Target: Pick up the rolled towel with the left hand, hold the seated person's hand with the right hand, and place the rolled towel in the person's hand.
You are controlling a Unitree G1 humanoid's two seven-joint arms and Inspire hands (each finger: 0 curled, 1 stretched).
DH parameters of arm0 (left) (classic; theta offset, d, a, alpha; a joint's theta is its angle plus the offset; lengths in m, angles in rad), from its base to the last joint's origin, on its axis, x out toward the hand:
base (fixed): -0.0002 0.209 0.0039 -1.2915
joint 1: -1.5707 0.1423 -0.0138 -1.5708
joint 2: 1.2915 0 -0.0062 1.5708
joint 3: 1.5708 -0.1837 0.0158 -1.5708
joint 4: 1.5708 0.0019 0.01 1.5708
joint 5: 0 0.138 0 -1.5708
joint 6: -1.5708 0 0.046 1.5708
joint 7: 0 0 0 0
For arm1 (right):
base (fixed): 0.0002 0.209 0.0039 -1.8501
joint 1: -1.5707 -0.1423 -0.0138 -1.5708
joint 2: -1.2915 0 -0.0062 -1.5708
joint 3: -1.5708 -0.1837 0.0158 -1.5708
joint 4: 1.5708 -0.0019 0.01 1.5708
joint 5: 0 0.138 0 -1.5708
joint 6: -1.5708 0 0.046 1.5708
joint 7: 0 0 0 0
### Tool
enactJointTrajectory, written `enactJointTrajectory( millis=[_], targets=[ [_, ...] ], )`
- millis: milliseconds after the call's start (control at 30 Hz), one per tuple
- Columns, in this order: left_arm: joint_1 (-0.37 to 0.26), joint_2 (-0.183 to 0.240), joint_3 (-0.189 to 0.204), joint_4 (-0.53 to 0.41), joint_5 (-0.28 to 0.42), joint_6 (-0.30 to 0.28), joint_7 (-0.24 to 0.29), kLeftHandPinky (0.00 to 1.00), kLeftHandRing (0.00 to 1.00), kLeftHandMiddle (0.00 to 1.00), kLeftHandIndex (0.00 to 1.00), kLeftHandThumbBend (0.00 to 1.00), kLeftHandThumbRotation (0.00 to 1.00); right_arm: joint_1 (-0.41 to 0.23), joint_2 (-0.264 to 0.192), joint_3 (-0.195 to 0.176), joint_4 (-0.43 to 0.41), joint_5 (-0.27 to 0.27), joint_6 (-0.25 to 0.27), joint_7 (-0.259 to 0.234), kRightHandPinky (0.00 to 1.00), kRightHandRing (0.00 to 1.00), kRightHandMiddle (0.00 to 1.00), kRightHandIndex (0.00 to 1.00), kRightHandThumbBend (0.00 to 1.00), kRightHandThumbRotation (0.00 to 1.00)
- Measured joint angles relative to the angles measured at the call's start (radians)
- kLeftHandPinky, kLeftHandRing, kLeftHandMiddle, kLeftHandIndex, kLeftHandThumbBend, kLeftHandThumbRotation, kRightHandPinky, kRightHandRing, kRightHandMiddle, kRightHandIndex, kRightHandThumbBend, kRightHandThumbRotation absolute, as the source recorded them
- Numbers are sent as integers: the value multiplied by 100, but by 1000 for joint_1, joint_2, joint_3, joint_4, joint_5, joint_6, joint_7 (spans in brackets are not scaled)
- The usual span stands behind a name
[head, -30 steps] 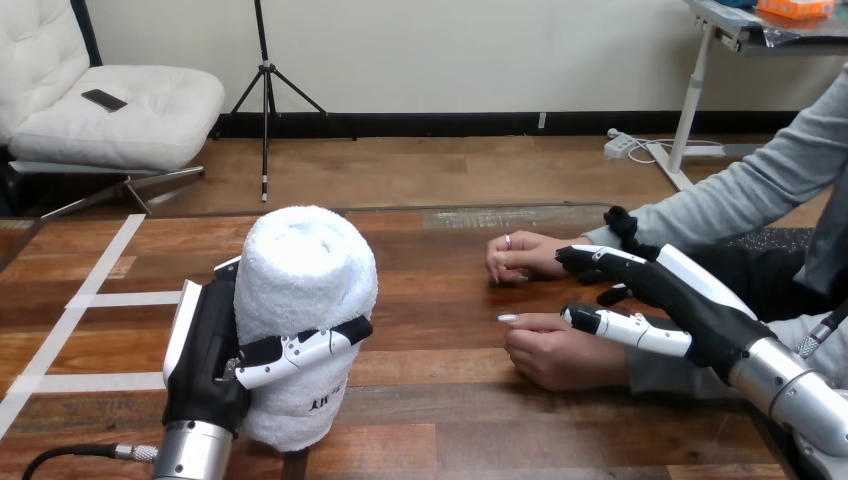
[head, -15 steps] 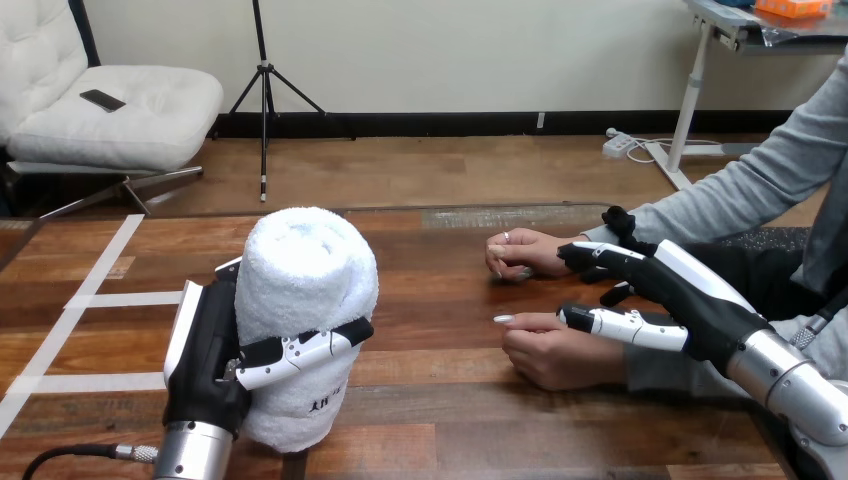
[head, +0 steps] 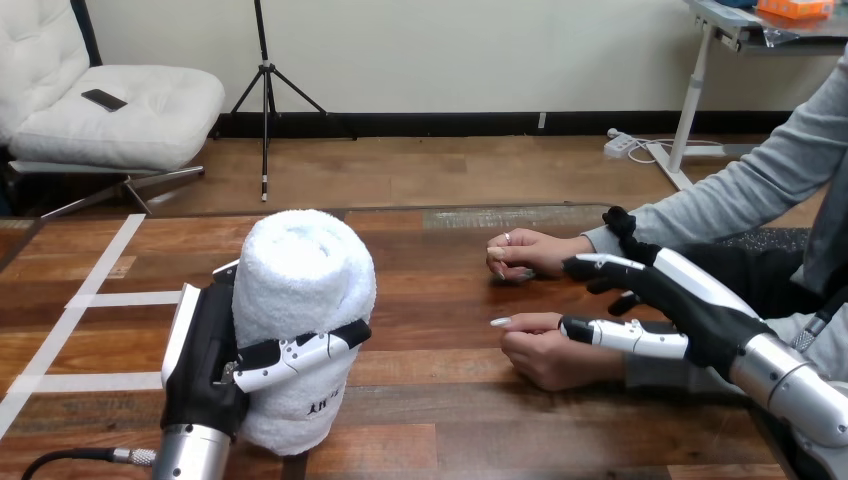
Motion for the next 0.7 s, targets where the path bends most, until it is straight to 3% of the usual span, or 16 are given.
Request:
enactJointTrajectory(
  millis=[700],
  targets=[
    [2,0,8,0,-22,0,-21,25,30,36,39,58,0,-24,-15,37,65,-31,4,-14,78,89,90,89,87,73]
  ],
)
